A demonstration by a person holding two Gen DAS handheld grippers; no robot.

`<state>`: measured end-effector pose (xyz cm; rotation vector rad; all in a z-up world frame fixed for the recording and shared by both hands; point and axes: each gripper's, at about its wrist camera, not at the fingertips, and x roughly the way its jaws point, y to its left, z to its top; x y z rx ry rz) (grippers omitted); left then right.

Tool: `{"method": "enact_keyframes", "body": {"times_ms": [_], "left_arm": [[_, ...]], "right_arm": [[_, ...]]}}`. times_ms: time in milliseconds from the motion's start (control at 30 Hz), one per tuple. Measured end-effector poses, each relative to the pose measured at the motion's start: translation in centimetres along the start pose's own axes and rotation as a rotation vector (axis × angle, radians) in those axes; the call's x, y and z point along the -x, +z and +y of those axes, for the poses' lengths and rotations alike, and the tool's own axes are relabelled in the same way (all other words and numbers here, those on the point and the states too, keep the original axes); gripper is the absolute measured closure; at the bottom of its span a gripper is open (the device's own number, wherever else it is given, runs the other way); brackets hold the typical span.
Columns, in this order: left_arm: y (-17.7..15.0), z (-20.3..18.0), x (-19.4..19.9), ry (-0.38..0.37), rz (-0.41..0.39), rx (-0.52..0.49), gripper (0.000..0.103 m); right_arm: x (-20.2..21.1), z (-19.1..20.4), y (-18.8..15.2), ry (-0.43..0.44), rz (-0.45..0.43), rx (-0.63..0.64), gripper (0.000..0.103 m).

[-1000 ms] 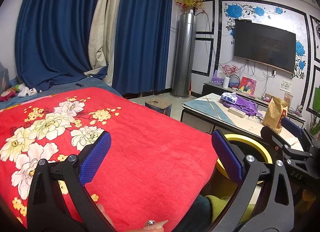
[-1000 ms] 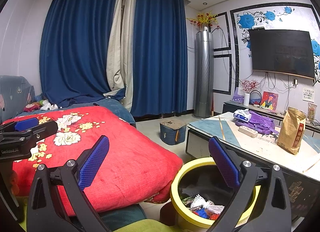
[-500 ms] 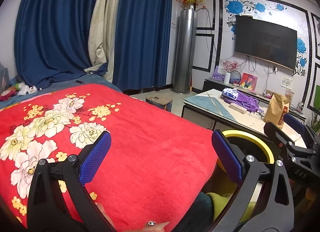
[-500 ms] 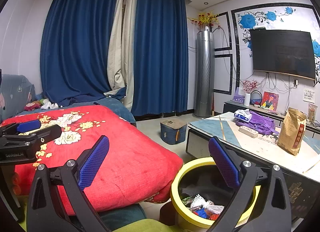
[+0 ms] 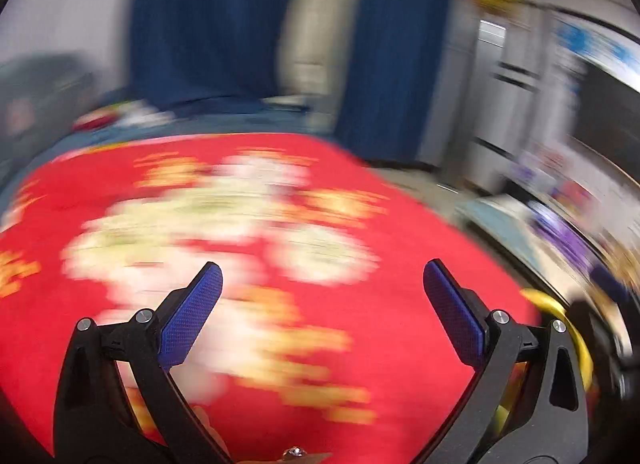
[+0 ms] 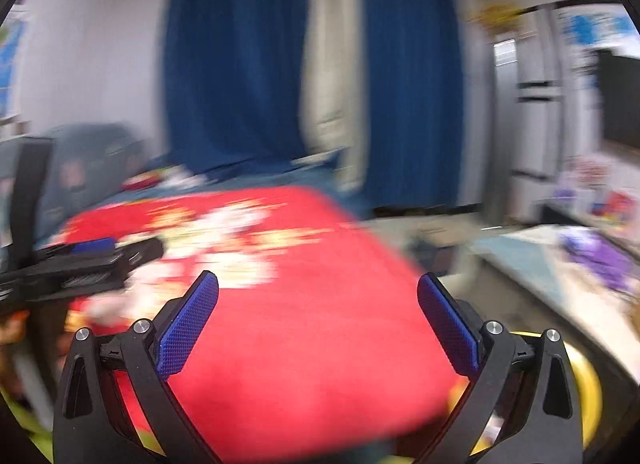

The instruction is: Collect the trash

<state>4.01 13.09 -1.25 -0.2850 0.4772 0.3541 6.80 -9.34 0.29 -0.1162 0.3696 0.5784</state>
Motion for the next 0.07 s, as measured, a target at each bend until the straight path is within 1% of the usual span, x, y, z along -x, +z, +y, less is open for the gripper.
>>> {"method": "enact_keyframes", "body": {"times_ms": [33, 67], "left_arm": [[0.6, 2.7, -0.1, 0.077, 0.003, 0.033, 0.011], [1.2, 6.8, -0.4, 0.205, 0.032, 0.077, 0.011]], "right_arm": [[-2.6, 3.2, 0.9, 0.106, 0.069, 0.043, 0.006], [-4.6, 6.3, 1.4, 0.197, 0.132, 0.082, 0.006]]}}
